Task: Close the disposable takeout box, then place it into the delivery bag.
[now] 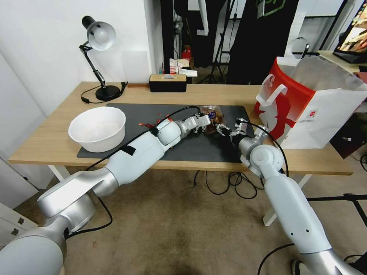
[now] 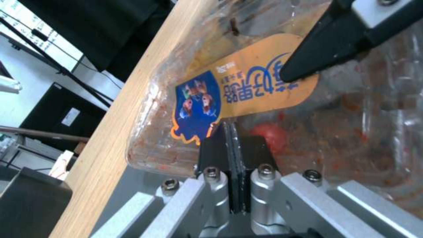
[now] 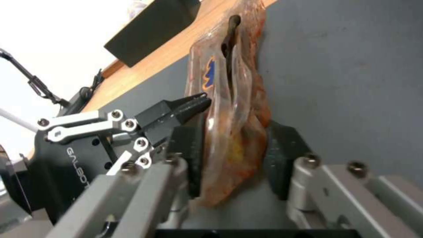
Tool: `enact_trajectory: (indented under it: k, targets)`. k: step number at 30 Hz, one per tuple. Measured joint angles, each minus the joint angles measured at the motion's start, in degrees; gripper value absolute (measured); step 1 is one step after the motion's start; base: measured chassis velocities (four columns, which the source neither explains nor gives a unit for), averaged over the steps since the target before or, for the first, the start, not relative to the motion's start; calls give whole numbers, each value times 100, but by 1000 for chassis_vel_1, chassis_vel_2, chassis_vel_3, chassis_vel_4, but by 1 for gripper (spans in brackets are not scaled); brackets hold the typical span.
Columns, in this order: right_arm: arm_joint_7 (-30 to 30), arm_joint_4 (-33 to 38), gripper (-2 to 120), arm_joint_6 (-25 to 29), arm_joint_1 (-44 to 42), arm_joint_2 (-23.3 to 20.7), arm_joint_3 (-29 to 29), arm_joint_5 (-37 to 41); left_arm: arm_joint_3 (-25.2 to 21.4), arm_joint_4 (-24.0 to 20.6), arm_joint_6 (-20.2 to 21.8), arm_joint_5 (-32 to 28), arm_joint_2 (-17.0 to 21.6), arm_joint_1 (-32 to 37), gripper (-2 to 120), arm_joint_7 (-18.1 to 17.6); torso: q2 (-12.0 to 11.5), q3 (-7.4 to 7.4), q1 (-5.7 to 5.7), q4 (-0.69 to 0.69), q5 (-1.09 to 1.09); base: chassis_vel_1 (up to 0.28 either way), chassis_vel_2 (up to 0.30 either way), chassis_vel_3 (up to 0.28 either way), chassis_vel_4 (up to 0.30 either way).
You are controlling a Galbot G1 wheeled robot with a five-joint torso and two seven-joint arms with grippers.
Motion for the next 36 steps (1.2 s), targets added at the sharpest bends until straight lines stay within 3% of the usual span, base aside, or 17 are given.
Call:
enact_trajectory:
  k: [10,25,32,35,36]
  targets:
    - [-16,-60,5,8,26,11,-21,-6,-76,-12,16,-195,-17,4,0,-35,0,2,0,-2,0,0,0,0,0]
    - [-81,-165,5,55,17,34,25,-90,-321,-351,181,-493,128,7,0,-187,-1,2,2,0,1,0,0,0,0]
    - [-135,-135,5,59,-3,-6,39,-99,-794,-991,510,-1093,422,37,0,-392,0,2,2,-1,0,0,0,0,0]
    - [-177,-135,5,69,-6,4,40,-136,-1214,-1764,811,-1699,726,264,0,-594,0,2,2,-2,0,0,0,0,0]
    - [-177,-135,5,69,-6,4,40,-136,-1214,-1764,811,-1699,726,264,0,-594,0,2,2,-2,0,0,0,0,0]
